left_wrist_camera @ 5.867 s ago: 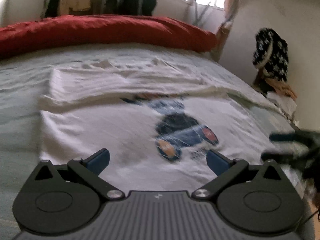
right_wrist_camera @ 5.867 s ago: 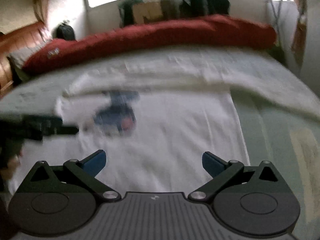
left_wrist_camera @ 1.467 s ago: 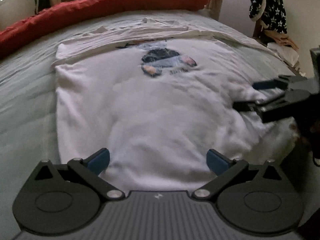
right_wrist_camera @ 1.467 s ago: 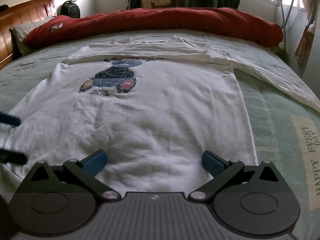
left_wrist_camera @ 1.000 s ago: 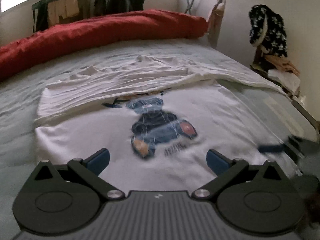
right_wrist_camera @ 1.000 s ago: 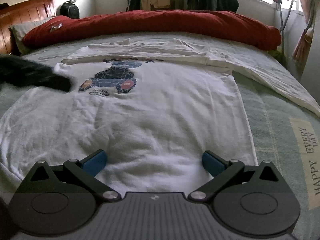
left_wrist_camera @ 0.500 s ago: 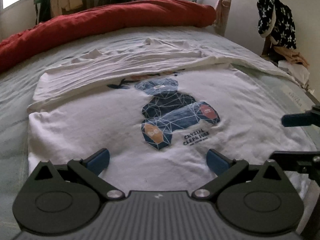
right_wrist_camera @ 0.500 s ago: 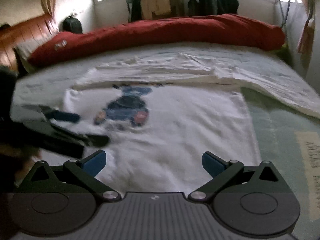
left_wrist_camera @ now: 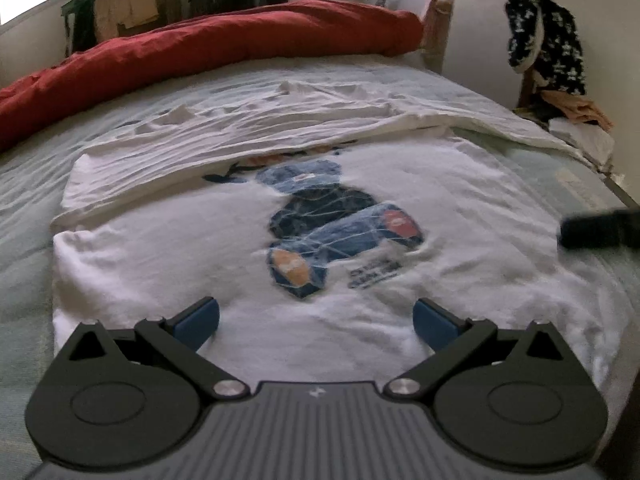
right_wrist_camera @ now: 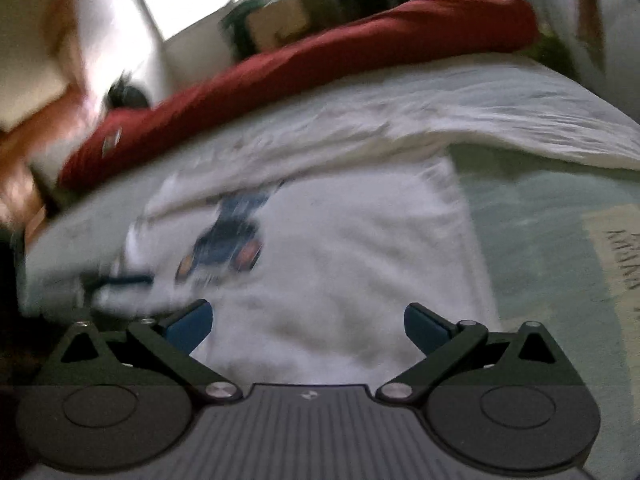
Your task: Fold clothes
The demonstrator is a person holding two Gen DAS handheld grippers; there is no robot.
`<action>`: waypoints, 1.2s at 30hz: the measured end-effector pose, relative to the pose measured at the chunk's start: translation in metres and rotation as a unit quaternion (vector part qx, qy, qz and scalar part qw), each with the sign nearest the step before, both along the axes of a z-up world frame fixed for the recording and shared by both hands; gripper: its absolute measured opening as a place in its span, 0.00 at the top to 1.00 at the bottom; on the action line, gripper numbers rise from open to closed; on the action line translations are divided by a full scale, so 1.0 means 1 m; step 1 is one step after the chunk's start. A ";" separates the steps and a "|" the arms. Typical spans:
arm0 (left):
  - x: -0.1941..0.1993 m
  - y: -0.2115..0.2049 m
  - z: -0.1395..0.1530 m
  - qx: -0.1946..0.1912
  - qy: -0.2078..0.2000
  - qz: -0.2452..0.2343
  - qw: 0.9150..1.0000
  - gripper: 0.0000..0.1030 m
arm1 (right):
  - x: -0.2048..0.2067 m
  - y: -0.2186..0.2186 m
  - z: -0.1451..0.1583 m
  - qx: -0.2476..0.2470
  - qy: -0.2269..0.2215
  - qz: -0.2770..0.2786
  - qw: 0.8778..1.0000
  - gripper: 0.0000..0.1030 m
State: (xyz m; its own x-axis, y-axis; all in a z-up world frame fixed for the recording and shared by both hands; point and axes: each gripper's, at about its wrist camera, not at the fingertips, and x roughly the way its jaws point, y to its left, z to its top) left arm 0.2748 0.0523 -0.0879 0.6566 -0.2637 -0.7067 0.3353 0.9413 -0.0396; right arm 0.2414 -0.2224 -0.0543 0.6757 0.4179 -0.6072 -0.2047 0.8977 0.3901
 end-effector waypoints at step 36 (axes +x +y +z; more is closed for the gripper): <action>0.005 -0.003 -0.014 -0.010 -0.007 -0.017 1.000 0.01 | 0.119 -0.269 -0.083 0.327 -0.054 -0.389 0.860 0.00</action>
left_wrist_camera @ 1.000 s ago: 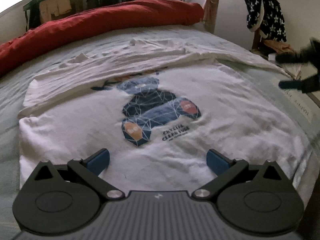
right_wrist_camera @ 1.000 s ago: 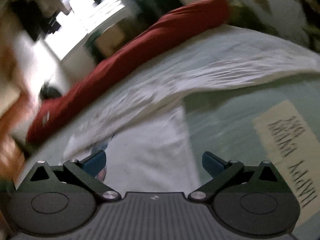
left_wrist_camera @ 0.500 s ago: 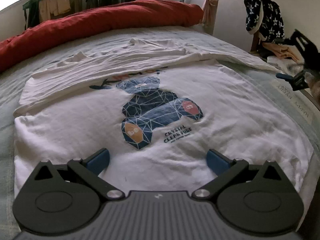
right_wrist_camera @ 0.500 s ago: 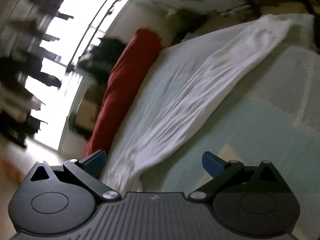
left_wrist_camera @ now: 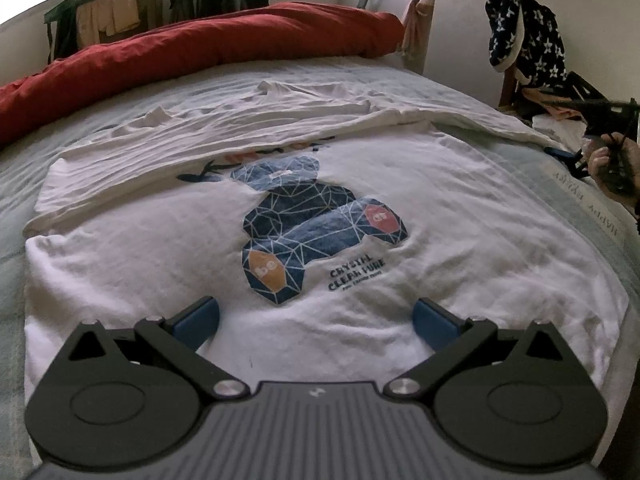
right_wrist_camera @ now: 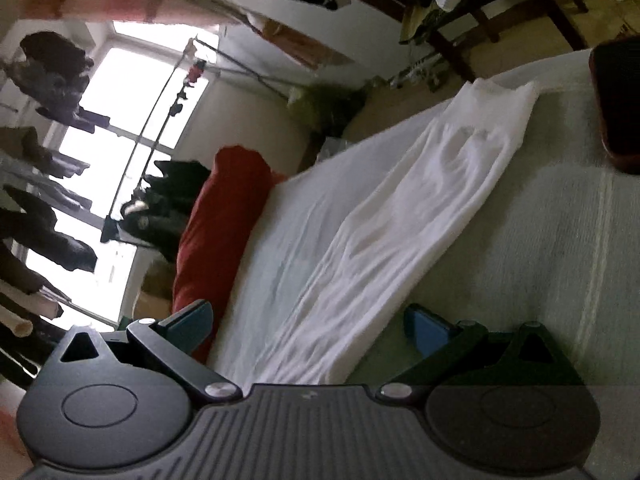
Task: Fold clothes
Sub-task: 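Roll the right gripper and close it on the white sleeve cuff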
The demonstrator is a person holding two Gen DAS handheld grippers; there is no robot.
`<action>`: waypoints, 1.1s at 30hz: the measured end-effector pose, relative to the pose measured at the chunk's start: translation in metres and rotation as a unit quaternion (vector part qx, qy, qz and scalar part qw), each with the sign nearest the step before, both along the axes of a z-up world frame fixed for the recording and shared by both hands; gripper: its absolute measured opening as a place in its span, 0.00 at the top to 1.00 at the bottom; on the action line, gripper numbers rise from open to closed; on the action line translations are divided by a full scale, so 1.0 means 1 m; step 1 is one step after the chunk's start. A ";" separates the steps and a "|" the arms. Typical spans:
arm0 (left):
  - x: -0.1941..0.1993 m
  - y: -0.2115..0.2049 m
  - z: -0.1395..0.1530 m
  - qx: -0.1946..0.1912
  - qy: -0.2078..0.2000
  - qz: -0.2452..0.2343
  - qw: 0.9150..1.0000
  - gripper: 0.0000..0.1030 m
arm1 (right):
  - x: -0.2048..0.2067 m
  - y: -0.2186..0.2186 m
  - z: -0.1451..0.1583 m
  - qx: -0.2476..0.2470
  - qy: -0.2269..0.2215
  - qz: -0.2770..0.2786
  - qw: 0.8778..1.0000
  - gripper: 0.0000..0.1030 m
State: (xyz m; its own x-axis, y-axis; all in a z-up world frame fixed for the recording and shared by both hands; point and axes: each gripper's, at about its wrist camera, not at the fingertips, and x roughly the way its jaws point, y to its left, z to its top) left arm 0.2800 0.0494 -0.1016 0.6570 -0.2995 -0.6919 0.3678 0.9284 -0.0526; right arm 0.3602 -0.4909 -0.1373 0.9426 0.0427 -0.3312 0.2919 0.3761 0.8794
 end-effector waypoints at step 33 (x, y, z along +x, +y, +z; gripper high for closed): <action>0.001 0.002 -0.001 -0.008 -0.005 -0.002 1.000 0.01 | 0.039 -0.016 -0.006 -0.120 0.009 -0.044 0.992 0.00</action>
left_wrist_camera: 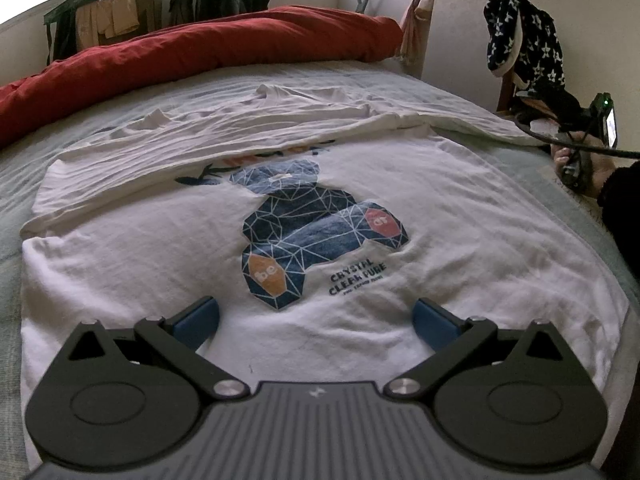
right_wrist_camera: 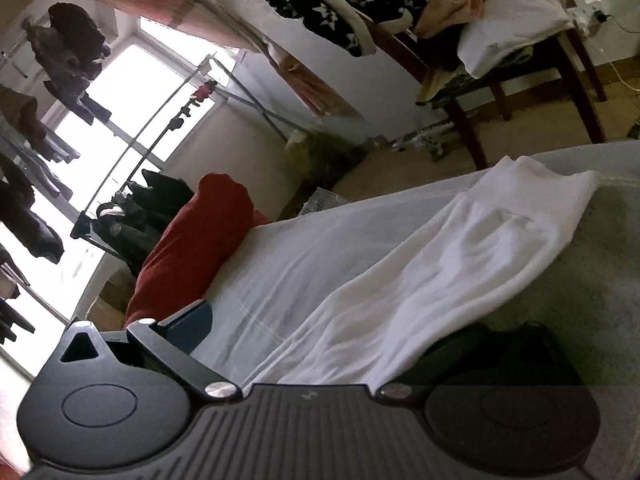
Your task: Fold clothes
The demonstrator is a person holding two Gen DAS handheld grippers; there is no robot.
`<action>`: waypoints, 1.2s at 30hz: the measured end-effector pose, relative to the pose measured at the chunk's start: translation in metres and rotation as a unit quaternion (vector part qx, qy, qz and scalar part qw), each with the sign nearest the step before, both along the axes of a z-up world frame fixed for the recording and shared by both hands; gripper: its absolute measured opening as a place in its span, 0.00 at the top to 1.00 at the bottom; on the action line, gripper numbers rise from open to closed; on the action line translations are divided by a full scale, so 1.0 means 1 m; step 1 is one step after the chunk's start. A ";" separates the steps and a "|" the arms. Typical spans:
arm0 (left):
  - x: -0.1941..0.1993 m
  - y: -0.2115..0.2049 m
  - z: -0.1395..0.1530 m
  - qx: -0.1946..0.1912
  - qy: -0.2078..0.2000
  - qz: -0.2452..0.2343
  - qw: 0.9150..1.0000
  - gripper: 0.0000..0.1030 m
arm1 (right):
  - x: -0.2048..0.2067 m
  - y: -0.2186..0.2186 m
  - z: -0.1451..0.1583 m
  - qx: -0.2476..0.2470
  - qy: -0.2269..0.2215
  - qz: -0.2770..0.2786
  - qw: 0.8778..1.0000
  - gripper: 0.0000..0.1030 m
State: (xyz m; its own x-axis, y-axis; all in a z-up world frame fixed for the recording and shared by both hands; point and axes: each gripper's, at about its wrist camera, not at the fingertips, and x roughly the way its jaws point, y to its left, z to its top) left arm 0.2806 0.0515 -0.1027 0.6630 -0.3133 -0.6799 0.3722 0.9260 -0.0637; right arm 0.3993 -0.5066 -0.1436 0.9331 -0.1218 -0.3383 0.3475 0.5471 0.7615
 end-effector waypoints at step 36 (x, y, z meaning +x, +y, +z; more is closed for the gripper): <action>-0.001 0.015 0.010 -0.012 0.005 0.010 1.000 0.01 | 0.009 0.059 0.074 0.003 0.039 0.101 0.994 0.89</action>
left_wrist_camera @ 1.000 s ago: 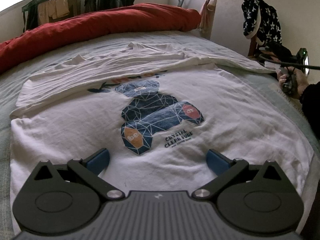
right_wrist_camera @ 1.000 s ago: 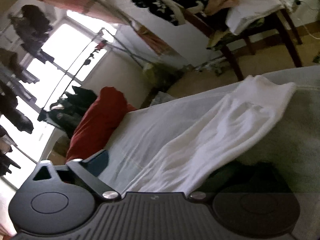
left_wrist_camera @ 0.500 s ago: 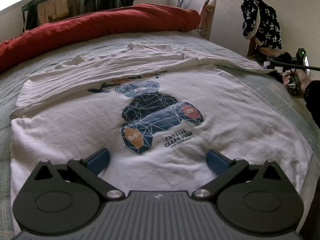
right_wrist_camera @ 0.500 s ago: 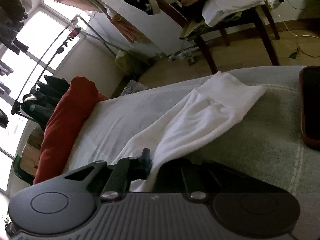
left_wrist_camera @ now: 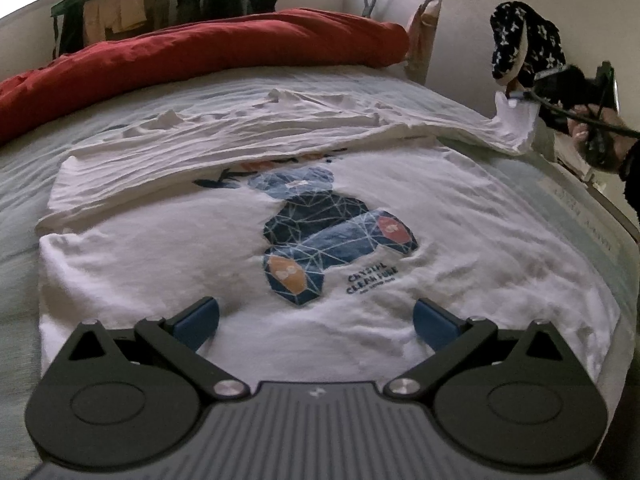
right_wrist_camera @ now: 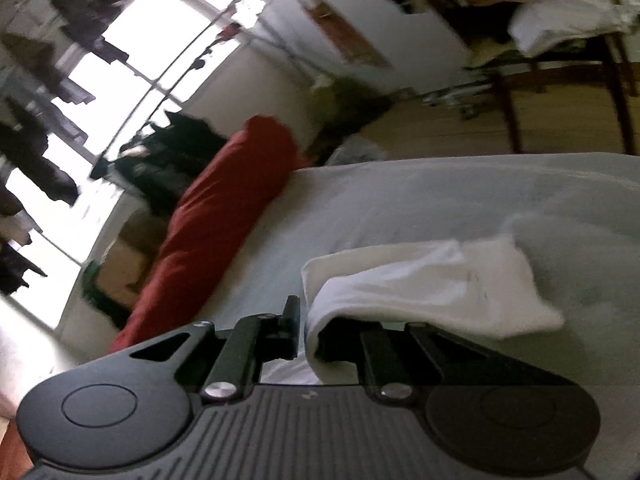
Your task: Fold clothes
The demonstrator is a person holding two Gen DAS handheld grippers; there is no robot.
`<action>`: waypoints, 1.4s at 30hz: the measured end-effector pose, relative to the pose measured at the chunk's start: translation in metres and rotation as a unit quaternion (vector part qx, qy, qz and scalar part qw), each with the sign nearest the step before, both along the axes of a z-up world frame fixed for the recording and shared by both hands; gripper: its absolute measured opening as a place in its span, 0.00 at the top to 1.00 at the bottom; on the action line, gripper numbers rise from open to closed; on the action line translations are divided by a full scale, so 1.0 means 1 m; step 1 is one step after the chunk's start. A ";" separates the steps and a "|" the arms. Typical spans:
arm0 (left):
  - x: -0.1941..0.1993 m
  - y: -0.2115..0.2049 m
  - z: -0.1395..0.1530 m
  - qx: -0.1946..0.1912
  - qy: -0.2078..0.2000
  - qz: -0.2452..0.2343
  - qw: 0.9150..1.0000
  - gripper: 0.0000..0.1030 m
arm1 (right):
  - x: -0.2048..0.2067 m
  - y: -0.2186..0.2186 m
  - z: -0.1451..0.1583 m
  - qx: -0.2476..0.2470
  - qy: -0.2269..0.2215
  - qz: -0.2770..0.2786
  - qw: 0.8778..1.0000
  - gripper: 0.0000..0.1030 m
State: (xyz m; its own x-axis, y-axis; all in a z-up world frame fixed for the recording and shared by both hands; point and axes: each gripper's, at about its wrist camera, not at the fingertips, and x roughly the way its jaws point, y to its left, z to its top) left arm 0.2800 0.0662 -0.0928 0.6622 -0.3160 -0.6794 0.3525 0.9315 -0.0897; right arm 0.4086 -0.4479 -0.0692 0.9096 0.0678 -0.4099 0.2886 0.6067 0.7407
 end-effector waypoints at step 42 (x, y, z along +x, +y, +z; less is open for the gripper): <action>0.010 0.087 0.011 -0.031 0.035 -0.005 0.999 0.01 | 0.092 0.321 0.073 -0.185 -0.017 0.364 0.913 0.88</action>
State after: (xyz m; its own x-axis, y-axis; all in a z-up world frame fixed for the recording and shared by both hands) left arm 0.2896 0.1527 -0.0823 0.6106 -0.3650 -0.7028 0.3519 0.9201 -0.1722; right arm 0.5010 -0.1268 0.0042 0.6910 0.5223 -0.4997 -0.3103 0.8387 0.4475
